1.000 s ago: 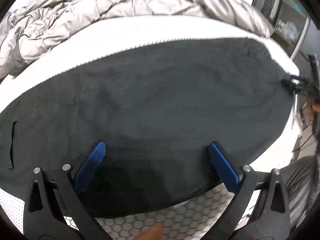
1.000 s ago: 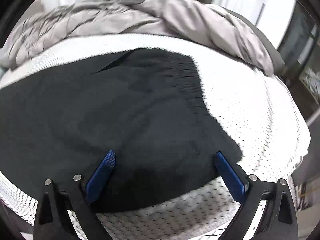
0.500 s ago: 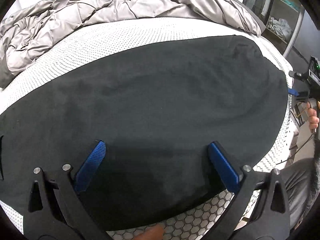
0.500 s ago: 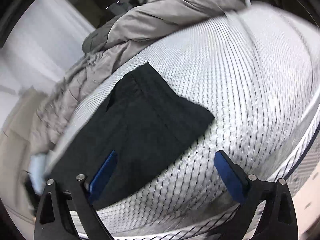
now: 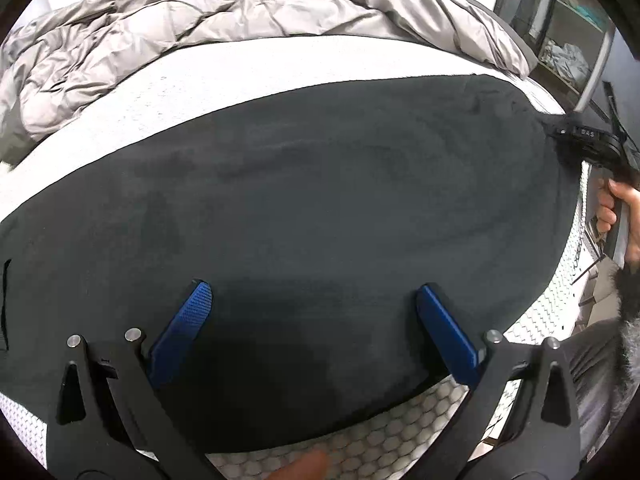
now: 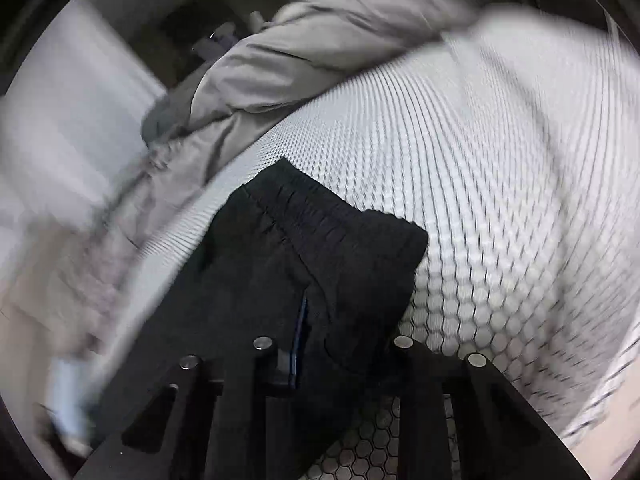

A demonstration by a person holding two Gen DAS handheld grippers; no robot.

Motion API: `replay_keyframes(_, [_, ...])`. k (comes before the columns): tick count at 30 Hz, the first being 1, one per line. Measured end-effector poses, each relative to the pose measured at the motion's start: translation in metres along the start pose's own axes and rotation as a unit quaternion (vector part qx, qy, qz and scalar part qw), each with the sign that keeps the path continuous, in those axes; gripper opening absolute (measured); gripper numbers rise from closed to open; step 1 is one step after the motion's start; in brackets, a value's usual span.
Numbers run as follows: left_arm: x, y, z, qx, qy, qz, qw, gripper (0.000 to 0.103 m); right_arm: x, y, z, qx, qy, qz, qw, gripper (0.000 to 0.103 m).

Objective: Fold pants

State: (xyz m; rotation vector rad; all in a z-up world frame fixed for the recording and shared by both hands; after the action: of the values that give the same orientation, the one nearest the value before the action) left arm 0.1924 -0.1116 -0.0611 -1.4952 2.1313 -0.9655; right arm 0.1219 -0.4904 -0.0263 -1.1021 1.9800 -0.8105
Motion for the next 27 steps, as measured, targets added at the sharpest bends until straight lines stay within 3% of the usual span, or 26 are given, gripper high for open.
replay_keyframes(1, [-0.005,0.001,-0.003,0.001,-0.003,-0.006,1.0,0.102,-0.015,-0.004,-0.007,0.017,0.011,-0.031,0.999,0.02])
replay_keyframes(3, [-0.018,0.001,-0.01,0.006,-0.009,-0.02,0.9997,0.102,-0.033,-0.013,-0.011,0.036,-0.023,-0.033,0.999,0.016])
replay_keyframes(6, [-0.041,0.0,-0.021,0.016,-0.022,-0.044,0.9986,0.102,-0.088,-0.026,-0.033,0.069,-0.123,-0.04,0.989,0.016])
replay_keyframes(9, [-0.072,0.0,-0.034,0.028,-0.036,-0.079,0.9959,0.102,-0.181,-0.008,-0.048,0.059,-0.225,-0.122,0.965,0.016])
replay_keyframes(11, [-0.094,0.002,-0.04,0.031,-0.044,-0.105,0.993,0.102,-0.238,0.022,-0.054,0.019,-0.287,-0.186,0.94,0.018])
replay_keyframes(12, [-0.103,0.002,-0.042,0.032,-0.047,-0.114,0.9918,0.102,-0.273,0.048,-0.051,-0.019,-0.319,-0.232,0.919,0.02])
replay_keyframes(14, [-0.119,0.004,-0.046,0.035,-0.056,-0.132,0.989,0.102,-0.312,0.097,-0.048,-0.079,-0.357,-0.309,0.878,0.038])
replay_keyframes(17, [-0.13,0.0,-0.053,0.046,-0.046,-0.152,0.9863,0.102,-0.324,0.14,-0.058,-0.113,-0.367,-0.389,0.838,0.043])
replay_keyframes(18, [-0.129,-0.003,-0.054,0.049,-0.039,-0.152,0.9864,0.102,-0.319,0.143,-0.066,-0.107,-0.371,-0.401,0.831,0.044])
replay_keyframes(19, [-0.127,-0.006,-0.055,0.053,-0.029,-0.151,0.9867,0.102,-0.312,0.137,-0.073,-0.098,-0.377,-0.4,0.829,0.047])
replay_keyframes(21, [-0.119,-0.012,-0.053,0.055,-0.011,-0.148,0.9874,0.102,-0.286,0.119,-0.084,-0.073,-0.383,-0.372,0.843,0.058])
replay_keyframes(23, [-0.103,-0.017,-0.047,0.052,0.013,-0.148,0.9876,0.102,-0.254,0.097,-0.084,-0.041,-0.356,-0.33,0.873,0.078])
replay_keyframes(24, [-0.094,-0.019,-0.044,0.048,0.025,-0.149,0.9873,0.101,-0.235,0.09,-0.082,-0.034,-0.335,-0.313,0.888,0.079])
replay_keyframes(27, [-0.073,-0.024,-0.029,0.025,0.109,-0.168,0.9795,0.075,-0.192,0.068,-0.047,-0.052,-0.259,-0.251,0.931,0.079])
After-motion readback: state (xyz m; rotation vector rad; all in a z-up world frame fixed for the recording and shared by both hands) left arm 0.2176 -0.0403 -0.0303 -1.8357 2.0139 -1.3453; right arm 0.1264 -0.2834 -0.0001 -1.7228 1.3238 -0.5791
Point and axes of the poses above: each gripper's, at about its wrist camera, not at the fingertips, and z roughly the way its jaws point, x to its right, y to its underside, the point moved 4 cm from there along z, roughly the way its jaws point, and after that the axes turned 8 degrees about x, right-handed, at the moved point
